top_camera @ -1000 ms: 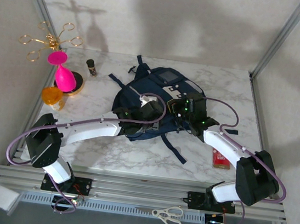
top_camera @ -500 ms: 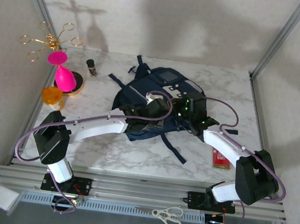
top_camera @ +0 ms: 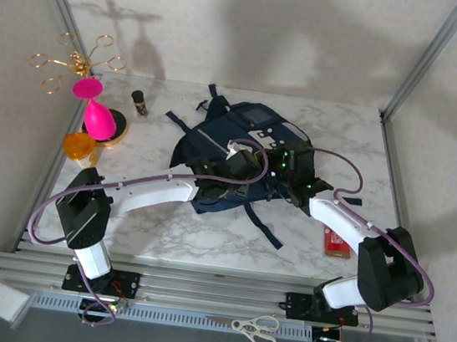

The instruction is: Pack the student bag

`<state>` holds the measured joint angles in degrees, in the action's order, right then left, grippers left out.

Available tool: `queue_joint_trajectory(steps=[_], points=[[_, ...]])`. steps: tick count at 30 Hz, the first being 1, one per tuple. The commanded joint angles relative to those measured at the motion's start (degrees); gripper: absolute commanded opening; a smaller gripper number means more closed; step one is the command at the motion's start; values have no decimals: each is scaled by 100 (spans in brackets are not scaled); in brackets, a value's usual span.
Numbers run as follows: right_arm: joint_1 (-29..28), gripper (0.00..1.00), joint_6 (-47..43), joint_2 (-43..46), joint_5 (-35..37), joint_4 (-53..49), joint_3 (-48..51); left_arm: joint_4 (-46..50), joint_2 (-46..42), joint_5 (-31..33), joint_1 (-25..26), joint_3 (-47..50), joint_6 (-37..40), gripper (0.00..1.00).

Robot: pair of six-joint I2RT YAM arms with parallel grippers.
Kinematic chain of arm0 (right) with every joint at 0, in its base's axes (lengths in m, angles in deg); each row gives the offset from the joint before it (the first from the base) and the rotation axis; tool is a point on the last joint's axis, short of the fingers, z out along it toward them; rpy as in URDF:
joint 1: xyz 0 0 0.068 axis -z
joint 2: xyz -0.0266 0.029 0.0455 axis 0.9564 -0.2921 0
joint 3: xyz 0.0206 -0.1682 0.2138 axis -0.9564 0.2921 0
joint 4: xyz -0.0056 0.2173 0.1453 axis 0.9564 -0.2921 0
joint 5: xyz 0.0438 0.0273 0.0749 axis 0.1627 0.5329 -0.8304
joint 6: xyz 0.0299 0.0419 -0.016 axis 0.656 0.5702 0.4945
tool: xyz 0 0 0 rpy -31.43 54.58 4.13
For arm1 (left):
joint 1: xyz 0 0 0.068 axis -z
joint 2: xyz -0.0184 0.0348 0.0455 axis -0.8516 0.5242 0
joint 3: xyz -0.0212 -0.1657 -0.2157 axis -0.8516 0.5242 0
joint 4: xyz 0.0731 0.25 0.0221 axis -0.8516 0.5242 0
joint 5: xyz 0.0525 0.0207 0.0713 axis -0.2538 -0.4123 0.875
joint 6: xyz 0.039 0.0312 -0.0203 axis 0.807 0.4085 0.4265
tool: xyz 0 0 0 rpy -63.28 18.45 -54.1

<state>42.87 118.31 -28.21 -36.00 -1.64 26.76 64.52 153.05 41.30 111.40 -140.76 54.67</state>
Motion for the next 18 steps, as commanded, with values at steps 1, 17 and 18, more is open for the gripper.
queue_joint_trajectory(steps=[1,17,18], points=[[-123,0,44,52,-463,475,-148,-668,27,-148,-113,-255,527,27],[-167,0,66,-67,-588,646,-74,-1477,-6,-264,-300,-312,-95,26],[-168,0,78,-71,-596,663,-65,-1500,19,-273,-309,-329,-113,26]])
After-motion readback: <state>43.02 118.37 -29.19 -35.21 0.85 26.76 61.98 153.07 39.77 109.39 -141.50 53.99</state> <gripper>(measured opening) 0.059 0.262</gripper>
